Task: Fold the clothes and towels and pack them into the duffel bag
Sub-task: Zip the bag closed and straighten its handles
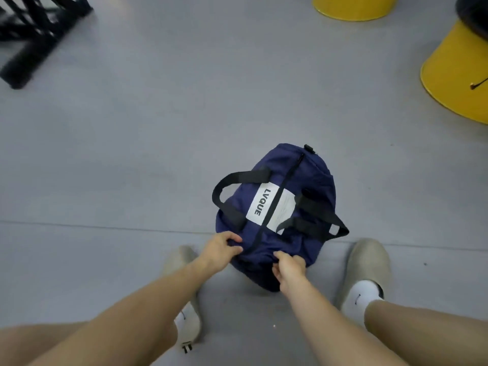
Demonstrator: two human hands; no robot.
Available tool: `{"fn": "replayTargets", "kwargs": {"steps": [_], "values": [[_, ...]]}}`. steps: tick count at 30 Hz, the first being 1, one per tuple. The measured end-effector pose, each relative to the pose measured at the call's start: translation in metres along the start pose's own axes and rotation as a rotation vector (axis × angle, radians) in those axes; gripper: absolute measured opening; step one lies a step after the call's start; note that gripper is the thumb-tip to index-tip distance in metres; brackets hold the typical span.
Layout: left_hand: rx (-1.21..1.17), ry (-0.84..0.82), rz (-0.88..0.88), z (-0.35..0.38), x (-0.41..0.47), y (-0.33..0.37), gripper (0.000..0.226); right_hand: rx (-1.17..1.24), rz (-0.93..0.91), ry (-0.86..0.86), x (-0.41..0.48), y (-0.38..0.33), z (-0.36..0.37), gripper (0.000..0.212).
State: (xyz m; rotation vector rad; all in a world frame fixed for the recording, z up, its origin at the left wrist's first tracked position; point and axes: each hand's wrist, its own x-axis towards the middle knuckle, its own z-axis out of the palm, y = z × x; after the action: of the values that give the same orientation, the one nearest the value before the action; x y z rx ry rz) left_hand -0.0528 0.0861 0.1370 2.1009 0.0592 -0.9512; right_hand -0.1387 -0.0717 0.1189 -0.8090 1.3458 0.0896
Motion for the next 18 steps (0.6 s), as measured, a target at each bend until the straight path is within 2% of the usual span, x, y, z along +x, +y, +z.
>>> {"fn": "replayTargets", "kwargs": {"steps": [3,6,9,12,14,18], "values": [[0.024,-0.039,0.080,0.030,-0.007,0.008,0.025,-0.093,-0.123,0.003,0.011,-0.034,-0.038,0.015],[0.196,-0.005,0.191,0.050,-0.003,0.012,0.033,-0.193,-0.208,0.005,0.028,-0.065,-0.066,0.017],[0.445,0.140,0.262,0.058,0.010,0.019,0.014,-0.220,-0.224,-0.031,0.042,-0.089,-0.080,0.013],[0.506,0.175,0.354,0.065,0.024,0.029,0.005,-0.204,-0.220,-0.069,0.050,-0.101,-0.084,0.009],[0.501,0.129,0.345,0.068,0.028,0.034,0.007,-0.157,-0.196,-0.085,0.052,-0.099,-0.087,0.010],[0.438,0.095,0.265,0.073,0.040,0.035,0.012,0.030,-0.181,-0.077,0.054,-0.080,-0.095,0.024]]}}
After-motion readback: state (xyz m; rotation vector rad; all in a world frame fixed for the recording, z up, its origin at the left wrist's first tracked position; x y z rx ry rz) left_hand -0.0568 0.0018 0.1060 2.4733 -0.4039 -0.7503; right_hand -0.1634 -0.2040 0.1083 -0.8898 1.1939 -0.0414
